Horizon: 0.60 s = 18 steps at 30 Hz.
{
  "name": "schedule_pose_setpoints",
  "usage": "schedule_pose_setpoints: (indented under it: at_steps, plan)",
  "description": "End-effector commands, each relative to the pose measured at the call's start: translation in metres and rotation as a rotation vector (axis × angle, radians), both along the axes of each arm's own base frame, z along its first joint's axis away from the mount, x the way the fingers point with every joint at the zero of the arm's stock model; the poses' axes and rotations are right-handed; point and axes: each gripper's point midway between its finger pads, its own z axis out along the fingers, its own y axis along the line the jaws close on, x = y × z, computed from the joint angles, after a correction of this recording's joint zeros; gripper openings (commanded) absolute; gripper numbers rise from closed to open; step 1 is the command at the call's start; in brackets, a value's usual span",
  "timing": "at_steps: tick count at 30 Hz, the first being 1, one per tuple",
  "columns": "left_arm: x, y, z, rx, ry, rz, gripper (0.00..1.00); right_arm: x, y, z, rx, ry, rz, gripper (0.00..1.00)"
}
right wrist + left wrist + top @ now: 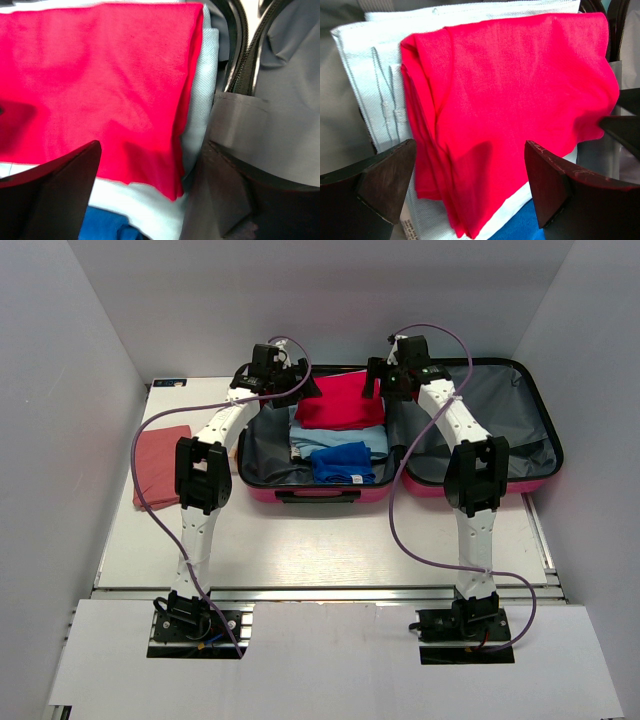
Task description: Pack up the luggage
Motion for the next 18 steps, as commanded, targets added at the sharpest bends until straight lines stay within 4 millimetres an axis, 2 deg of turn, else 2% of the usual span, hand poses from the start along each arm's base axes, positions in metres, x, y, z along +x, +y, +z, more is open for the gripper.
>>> schedule_pose_setpoints:
  at_steps: [1,2,3,5,6,7,9,10,11,12,13,14,15,16,17,18]
  plan:
    - [-0.002,0.008,0.076,-0.015,-0.133,0.0,0.98,-0.005,-0.006,0.101,0.037,-0.195,0.001,0.89]
    - [-0.002,0.016,0.079,-0.006,-0.132,0.019,0.98,-0.008,-0.007,0.107,0.034,-0.205,0.002,0.89]
    - [-0.006,0.019,0.091,-0.001,-0.147,0.028,0.98,-0.011,-0.006,0.111,0.036,-0.209,0.007,0.89]
    - [-0.008,0.041,0.098,0.028,-0.134,0.092,0.98,-0.022,-0.005,0.123,0.046,-0.217,0.026,0.89]
    - [-0.014,0.05,0.085,0.036,-0.091,0.104,0.98,-0.03,-0.001,0.125,0.06,-0.209,0.052,0.89]
    - [-0.026,0.059,0.098,0.03,-0.087,0.108,0.98,-0.038,-0.001,0.137,0.073,-0.221,0.062,0.89]
    - [-0.038,0.091,0.095,0.066,-0.051,0.185,0.98,-0.054,0.001,0.134,0.081,-0.201,0.09,0.89]
    - [-0.057,0.109,0.095,0.095,-0.03,0.233,0.98,-0.063,-0.003,0.148,0.086,-0.228,0.092,0.89]
    - [-0.063,0.129,0.093,0.137,-0.032,0.302,0.98,-0.07,-0.005,0.136,0.068,-0.209,0.101,0.89]
    - [-0.069,0.149,0.097,0.151,-0.043,0.351,0.98,-0.074,-0.008,0.135,0.06,-0.21,0.097,0.89]
    - [-0.088,0.164,0.102,0.162,-0.052,0.384,0.98,-0.082,-0.009,0.151,0.065,-0.249,0.098,0.89]
    - [-0.094,0.189,0.101,0.205,-0.051,0.462,0.98,-0.09,-0.013,0.151,0.061,-0.249,0.097,0.89]
    - [-0.102,0.201,0.106,0.215,-0.054,0.496,0.98,-0.092,-0.016,0.151,0.062,-0.252,0.094,0.89]
    - [-0.113,0.212,0.099,0.24,-0.027,0.526,0.98,-0.096,-0.014,0.151,0.067,-0.254,0.103,0.89]
    - [-0.123,0.231,0.109,0.269,-0.042,0.601,0.98,-0.1,-0.014,0.145,0.068,-0.238,0.108,0.89]
    - [-0.133,0.25,0.103,0.28,0.002,0.679,0.98,-0.106,-0.013,0.148,0.086,-0.236,0.118,0.89]
